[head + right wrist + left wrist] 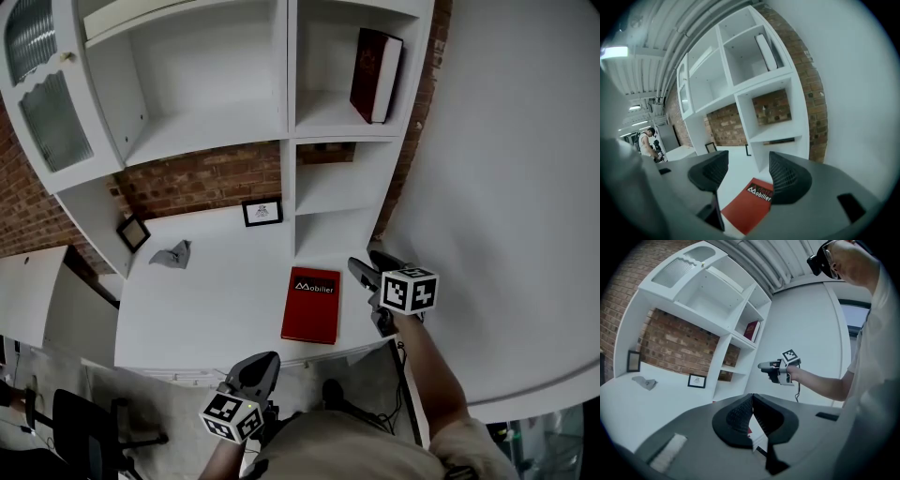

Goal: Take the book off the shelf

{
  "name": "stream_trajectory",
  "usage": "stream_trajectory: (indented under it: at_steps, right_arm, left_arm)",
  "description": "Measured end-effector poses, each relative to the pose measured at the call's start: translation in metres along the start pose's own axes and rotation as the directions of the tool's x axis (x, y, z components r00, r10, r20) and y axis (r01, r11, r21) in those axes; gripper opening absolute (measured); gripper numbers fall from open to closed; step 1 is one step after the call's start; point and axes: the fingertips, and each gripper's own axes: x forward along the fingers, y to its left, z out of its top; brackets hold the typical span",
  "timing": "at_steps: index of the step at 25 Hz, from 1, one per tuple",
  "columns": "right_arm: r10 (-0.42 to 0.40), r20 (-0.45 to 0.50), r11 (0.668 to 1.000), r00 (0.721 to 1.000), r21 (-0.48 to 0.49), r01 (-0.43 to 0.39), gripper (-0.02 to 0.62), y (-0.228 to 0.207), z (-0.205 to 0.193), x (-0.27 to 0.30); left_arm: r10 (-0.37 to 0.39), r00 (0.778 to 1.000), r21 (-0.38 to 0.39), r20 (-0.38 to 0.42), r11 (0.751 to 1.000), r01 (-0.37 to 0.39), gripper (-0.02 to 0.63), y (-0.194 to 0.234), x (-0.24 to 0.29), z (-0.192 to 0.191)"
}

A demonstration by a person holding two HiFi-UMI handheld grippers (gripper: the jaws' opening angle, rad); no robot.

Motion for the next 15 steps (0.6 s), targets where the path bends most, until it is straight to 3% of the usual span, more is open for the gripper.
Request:
stream_trajectory:
  at_steps: [4, 7, 11, 15]
  right_arm:
    - [-0.001, 0.161, 1.0, 0.987, 0.016, -0.001, 0.249, -0.011, 0.072, -0.005]
    - [0.027, 0.299, 0.998, 0.954, 0.048, -0.043, 0.249, -0.016, 0.123, -0.015]
    - [0.058, 0.37, 0.998, 0.927, -0.052, -0.042, 0.249, -0.021, 0.185, -0.012]
    - [0.031, 0.398, 0.985, 0.917, -0.166, 0.039, 0.249, -0.032, 0.243, 0.0]
  left_arm:
    - [0.044, 0.999, 0.003, 0.013, 0.999, -0.044, 0.005, 0.006, 0.008, 0.007]
    - [0.07, 0.997, 0.006, 0.025, 0.998, -0.07, 0.005, 0.006, 0.021, 0.014]
    - [0.091, 0.995, 0.028, 0.034, 0.995, -0.092, 0.005, 0.006, 0.043, 0.028]
    - [0.103, 0.994, 0.048, 0.027, 0.993, -0.104, 0.005, 0.007, 0.059, 0.034]
